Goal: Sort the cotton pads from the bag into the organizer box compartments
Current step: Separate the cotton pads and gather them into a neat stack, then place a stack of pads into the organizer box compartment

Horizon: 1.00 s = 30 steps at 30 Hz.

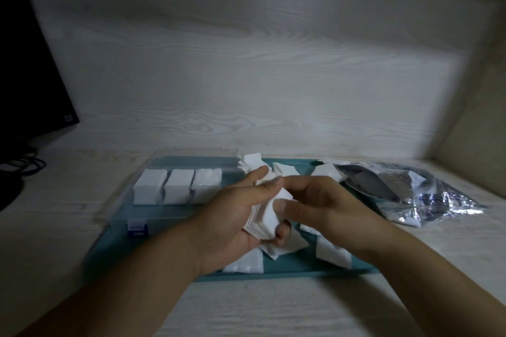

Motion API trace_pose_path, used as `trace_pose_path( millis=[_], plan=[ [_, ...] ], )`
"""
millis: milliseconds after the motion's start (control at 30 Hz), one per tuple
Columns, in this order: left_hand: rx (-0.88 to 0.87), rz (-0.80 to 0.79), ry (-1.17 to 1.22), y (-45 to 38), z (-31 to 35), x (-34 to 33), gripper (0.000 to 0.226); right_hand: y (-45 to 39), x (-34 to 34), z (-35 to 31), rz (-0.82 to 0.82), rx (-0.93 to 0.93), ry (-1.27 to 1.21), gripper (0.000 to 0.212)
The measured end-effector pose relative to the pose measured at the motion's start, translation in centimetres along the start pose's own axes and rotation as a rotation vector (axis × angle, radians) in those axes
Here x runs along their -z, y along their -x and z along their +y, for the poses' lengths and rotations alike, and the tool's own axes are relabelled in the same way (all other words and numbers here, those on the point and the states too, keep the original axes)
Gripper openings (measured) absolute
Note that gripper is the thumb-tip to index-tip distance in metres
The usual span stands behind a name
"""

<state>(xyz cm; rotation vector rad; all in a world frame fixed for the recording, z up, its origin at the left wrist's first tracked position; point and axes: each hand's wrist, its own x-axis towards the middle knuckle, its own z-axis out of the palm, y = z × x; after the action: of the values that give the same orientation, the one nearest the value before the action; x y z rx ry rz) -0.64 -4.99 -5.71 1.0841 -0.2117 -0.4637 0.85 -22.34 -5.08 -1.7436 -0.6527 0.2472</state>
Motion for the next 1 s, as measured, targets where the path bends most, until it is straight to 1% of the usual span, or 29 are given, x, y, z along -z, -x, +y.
trace_pose_path(
  millis=[33, 100, 167, 300, 367, 433, 467, 533, 600, 667, 700, 767, 867, 933, 1000],
  plan=[
    [0.016, -0.018, -0.009, 0.0, -0.1, 0.1, 0.079, 0.0, 0.0, 0.1, 0.003, -0.001, 0.002, 0.024],
    [0.028, -0.048, -0.028, 0.0, -0.1, 0.1, 0.086, -0.1, 0.1, 0.1, 0.046, 0.024, 0.014, 0.025],
    [0.013, -0.043, -0.086, 0.1, -0.3, 0.0, 0.083, -0.3, 0.2, 0.1, 0.081, 0.044, 0.009, 0.026],
    [-0.052, 0.01, -0.217, 0.1, -0.5, -0.3, 0.069, -0.4, 0.2, 0.4, 0.127, 0.104, -0.026, 0.03],
    [-0.13, 0.047, -0.378, 0.0, -0.5, -0.2, 0.051, -0.4, 0.3, 0.3, 0.182, 0.131, -0.09, 0.031],
    [-0.23, 0.144, -0.604, -0.2, -0.6, 0.0, 0.031, -0.5, 0.7, 0.2, 0.281, 0.159, -0.111, 0.03],
    [-0.297, 0.194, -0.713, -0.2, -0.7, 0.1, 0.025, -0.6, 0.9, 0.0, 0.326, 0.166, -0.112, 0.03],
    [-0.413, 0.276, -0.914, -0.1, -0.7, 0.5, 0.025, -0.7, 0.8, -0.3, 0.378, 0.155, -0.112, 0.031],
    [-0.453, 0.319, -1.045, 0.1, -0.6, 0.7, 0.029, -0.7, 0.1, -0.4, 0.396, 0.12, -0.117, 0.033],
    [-0.467, 0.34, -1.119, 0.4, -0.3, 0.8, 0.024, -0.9, -0.5, -0.5, 0.403, 0.091, -0.14, 0.031],
    [-0.48, 0.352, -1.137, 0.5, -0.1, 1.0, 0.021, -1.2, -0.8, -0.8, 0.402, 0.066, -0.163, 0.027],
    [-0.52, 0.412, -1.107, 0.4, 0.4, 1.3, 0.025, -2.2, -0.8, -1.7, 0.365, -0.012, -0.231, 0.021],
    [-0.562, 0.605, -0.892, -0.1, 1.4, 2.8, 0.024, -5.3, -0.3, -3.3, 0.306, -0.13, -0.337, 0.018],
    [-0.564, 0.714, -0.738, -0.5, 1.9, 3.9, 0.023, -7.9, -0.2, -3.8, 0.329, -0.184, -0.431, 0.015],
    [-0.55, 0.768, -0.619, -0.6, 2.1, 4.8, 0.024, -10.5, -0.6, -3.4, 0.373, -0.213, -0.491, 0.017]
  ],
)
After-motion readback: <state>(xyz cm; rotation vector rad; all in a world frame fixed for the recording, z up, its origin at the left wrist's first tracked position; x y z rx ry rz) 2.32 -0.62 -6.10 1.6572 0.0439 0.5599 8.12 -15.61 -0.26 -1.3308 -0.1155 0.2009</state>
